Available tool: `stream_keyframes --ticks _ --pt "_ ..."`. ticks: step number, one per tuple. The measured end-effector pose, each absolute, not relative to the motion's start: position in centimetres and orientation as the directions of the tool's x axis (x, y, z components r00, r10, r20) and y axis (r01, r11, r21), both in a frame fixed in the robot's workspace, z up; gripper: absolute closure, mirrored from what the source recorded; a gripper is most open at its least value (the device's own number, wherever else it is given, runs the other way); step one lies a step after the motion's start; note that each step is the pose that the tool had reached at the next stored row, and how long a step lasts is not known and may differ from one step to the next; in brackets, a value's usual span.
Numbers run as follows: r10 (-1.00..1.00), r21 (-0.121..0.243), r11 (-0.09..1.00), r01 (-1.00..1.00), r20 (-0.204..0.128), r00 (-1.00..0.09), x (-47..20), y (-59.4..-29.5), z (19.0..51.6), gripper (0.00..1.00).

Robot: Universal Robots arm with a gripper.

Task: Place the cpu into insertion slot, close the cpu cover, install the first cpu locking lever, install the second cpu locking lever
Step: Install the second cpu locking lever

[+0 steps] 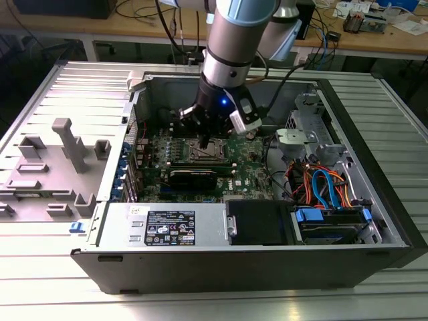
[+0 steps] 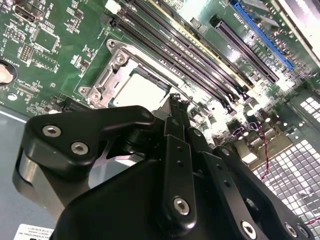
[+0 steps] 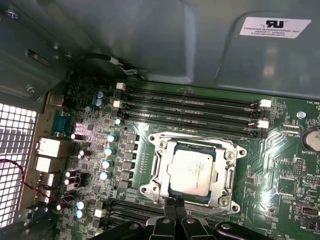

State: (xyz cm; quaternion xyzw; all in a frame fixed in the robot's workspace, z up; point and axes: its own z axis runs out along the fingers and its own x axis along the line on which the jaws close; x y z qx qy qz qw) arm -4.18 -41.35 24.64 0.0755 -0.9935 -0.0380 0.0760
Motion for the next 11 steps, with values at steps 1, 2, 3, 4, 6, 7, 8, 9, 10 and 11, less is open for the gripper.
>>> stream_keyframes --ticks 1,2,3,4,6,7,8,9,10,11 --pt "-0.156 0.087 0.986 -0.144 0.147 -0.977 -4.1 -41.5 24.6 0.89" --pt "-0.156 0.088 0.986 -0.144 0.149 -0.977 -4.1 -41.5 24.6 0.89" --pt "-0.156 0.088 0.986 -0.144 0.149 -0.976 -4.1 -41.6 24.6 0.89" --pt "-0.155 0.088 0.986 -0.143 0.150 -0.976 -4.1 -41.6 24.6 0.89" --pt "-0.155 0.088 0.986 -0.143 0.152 -0.976 -4.0 -41.8 24.6 0.89" --pt "-0.155 0.088 0.986 -0.143 0.154 -0.976 -4.0 -42.0 24.6 0.89" --pt "-0.155 0.088 0.986 -0.142 0.155 -0.976 -4.0 -42.2 24.6 0.89" --pt "-0.155 0.088 0.986 -0.142 0.155 -0.976 -4.0 -42.5 24.6 0.89" --pt "-0.155 0.089 0.986 -0.142 0.155 -0.976 -4.0 -42.6 24.6 0.89" --pt "-0.155 0.089 0.986 -0.142 0.155 -0.976 -4.1 -42.7 24.6 0.89"
